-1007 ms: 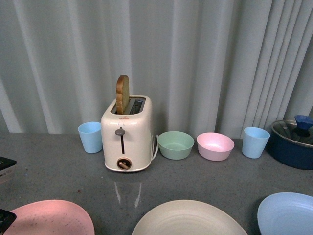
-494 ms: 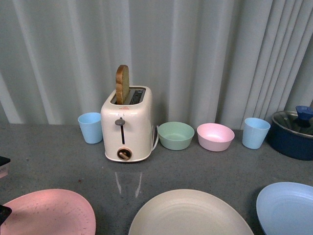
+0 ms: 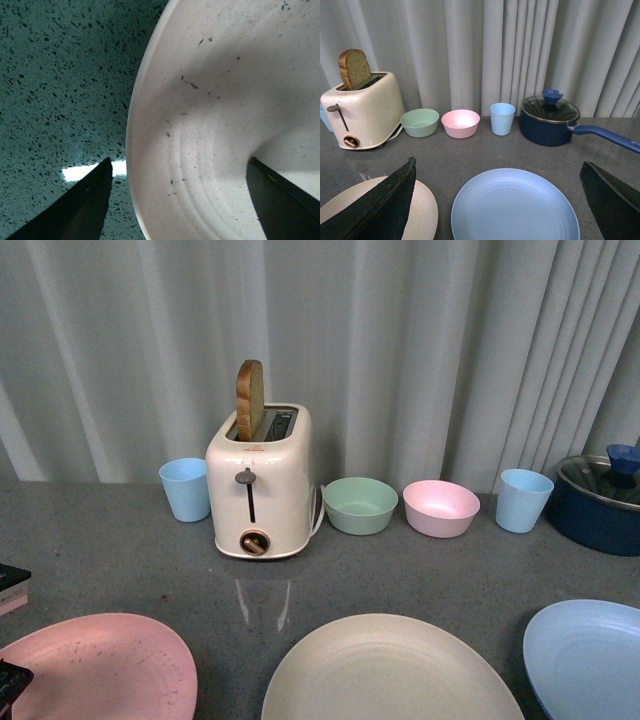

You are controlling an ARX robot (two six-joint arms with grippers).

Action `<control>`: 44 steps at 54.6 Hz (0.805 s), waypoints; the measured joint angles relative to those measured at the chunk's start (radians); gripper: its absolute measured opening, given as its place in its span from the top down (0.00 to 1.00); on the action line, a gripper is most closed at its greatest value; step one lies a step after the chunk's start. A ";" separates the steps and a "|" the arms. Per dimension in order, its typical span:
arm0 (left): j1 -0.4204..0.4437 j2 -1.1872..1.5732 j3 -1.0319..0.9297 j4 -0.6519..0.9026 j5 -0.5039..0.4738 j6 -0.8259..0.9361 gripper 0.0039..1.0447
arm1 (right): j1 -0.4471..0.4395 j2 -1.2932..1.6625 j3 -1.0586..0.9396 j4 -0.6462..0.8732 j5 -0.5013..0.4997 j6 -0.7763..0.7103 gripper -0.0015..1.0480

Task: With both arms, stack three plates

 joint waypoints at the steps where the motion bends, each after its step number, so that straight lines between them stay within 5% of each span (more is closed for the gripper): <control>1: 0.000 0.001 0.000 0.000 0.003 0.000 0.28 | 0.000 0.000 0.000 0.000 0.000 0.000 0.07; 27: 0.008 -0.002 0.014 0.012 0.004 -0.001 0.92 | 0.000 0.000 0.000 0.000 0.000 0.000 0.07; 44: 0.030 -0.030 0.044 -0.032 0.038 0.000 0.95 | 0.000 0.000 0.000 0.000 0.000 0.000 0.07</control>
